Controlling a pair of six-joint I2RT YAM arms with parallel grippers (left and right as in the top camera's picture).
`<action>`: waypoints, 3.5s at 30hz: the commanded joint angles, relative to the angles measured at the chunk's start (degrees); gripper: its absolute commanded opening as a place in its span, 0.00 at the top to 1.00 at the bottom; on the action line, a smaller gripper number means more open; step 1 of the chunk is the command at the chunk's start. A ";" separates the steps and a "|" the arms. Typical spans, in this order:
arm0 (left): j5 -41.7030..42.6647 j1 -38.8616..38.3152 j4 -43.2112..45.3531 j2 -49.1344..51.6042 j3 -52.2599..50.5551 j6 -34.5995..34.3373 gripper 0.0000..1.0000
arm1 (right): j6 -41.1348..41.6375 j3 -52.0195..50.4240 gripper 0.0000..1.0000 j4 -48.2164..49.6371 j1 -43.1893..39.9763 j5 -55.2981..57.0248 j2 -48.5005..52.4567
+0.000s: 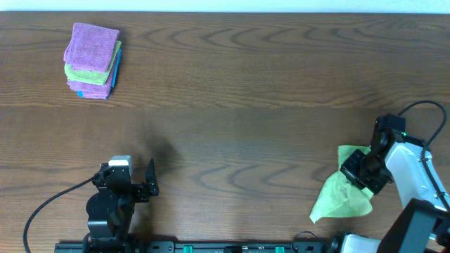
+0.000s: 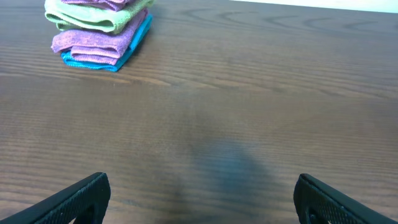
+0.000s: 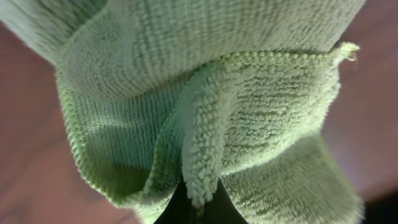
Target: Fold the cloth
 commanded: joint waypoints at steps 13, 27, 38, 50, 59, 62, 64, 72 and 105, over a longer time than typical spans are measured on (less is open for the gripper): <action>-1.03 0.15 -0.13 -0.33 -0.98 -0.39 0.05 | -4.39 27.45 0.99 2.47 28.28 -29.49 0.04; -1.03 0.15 -0.15 -0.33 -0.98 -0.39 0.05 | -10.69 49.81 0.01 -8.94 32.48 -26.27 0.02; -1.03 0.15 -0.15 -0.33 -0.98 -0.39 0.05 | -20.63 36.28 0.14 -7.50 34.36 -22.16 1.62; -1.03 0.15 -0.15 -0.33 -0.98 -0.39 0.05 | -30.47 25.20 0.19 17.20 40.70 -19.56 17.97; -1.03 0.15 -0.15 -0.33 -0.98 -0.39 0.04 | -33.00 25.22 0.26 31.43 42.91 -19.91 27.69; -1.03 0.15 -0.15 -0.33 -0.98 -0.39 0.05 | -33.18 25.22 0.28 33.73 43.85 -19.96 29.64; -1.03 0.15 -0.15 -0.33 -0.98 -0.39 0.05 | -33.70 25.22 0.30 34.05 44.61 -20.22 29.90; -1.03 0.15 -0.15 -0.33 -0.98 -0.39 0.05 | -35.08 25.20 0.51 33.81 45.88 -20.39 29.90; -1.03 0.15 -0.15 -0.33 -0.98 -0.39 0.05 | -37.03 27.74 0.41 36.74 48.19 -22.51 30.32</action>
